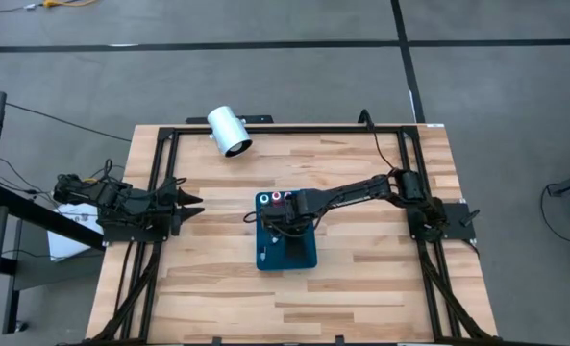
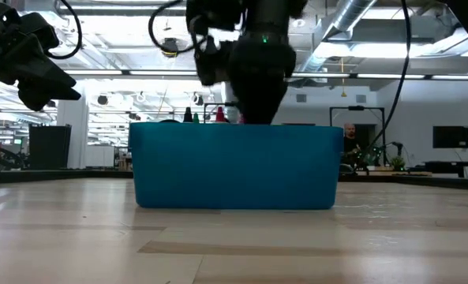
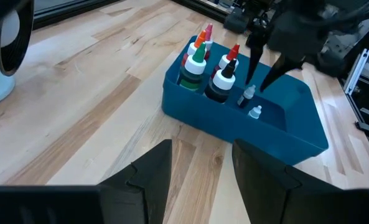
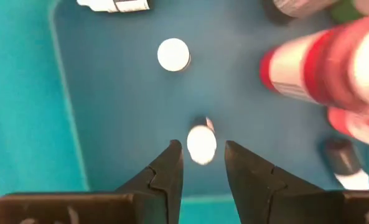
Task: Pick & Place food coloring
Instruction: Return to Home Position
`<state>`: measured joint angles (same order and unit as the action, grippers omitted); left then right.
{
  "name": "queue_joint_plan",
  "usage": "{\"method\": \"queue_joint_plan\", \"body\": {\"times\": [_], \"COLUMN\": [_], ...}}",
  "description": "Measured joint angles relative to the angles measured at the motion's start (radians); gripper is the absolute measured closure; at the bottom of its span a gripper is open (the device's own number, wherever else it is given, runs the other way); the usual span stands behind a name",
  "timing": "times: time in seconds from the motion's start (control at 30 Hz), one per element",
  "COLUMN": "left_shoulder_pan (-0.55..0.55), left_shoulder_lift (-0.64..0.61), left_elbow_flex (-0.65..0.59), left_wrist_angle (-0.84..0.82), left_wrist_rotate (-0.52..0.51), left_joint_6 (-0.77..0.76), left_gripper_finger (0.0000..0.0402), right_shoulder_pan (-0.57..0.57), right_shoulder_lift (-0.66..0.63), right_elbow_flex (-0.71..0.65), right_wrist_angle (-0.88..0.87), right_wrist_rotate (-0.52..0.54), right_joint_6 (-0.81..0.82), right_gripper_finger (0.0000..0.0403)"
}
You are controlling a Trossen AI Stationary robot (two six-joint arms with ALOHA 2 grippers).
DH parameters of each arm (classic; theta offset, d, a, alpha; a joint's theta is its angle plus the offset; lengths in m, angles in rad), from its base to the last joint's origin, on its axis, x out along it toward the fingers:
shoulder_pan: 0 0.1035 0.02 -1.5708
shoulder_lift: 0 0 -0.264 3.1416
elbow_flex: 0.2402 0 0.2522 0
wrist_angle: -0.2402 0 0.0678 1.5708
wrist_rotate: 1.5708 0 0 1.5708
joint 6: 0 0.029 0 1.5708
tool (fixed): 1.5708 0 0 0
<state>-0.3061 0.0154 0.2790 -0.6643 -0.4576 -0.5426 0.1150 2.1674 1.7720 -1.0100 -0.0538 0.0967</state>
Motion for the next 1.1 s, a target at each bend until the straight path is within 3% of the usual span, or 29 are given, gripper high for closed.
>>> {"method": "queue_joint_plan", "body": {"times": [0.3, 0.67, 1.1], "left_shoulder_pan": [0.000, 0.000, 0.000], "left_shoulder_lift": [0.000, 0.000, -0.004], "left_elbow_flex": [0.000, 0.000, 0.000], "left_wrist_angle": [0.000, 0.000, -0.018], "left_wrist_rotate": [0.004, 0.008, 0.110], "left_joint_6": [-0.002, -0.003, -0.135], "left_gripper_finger": [0.0242, 0.0242, 0.0242], "right_shoulder_pan": [0.012, 0.048, 0.067], "right_shoulder_lift": [-0.019, -0.048, -0.075], "right_elbow_flex": [0.164, 0.164, 0.029], "right_wrist_angle": [-0.243, -0.178, -0.049], "right_wrist_rotate": [0.060, 0.107, 0.106], "right_joint_6": [0.008, -0.020, 0.001], "right_gripper_finger": [0.0305, 0.0398, 0.0395]}}
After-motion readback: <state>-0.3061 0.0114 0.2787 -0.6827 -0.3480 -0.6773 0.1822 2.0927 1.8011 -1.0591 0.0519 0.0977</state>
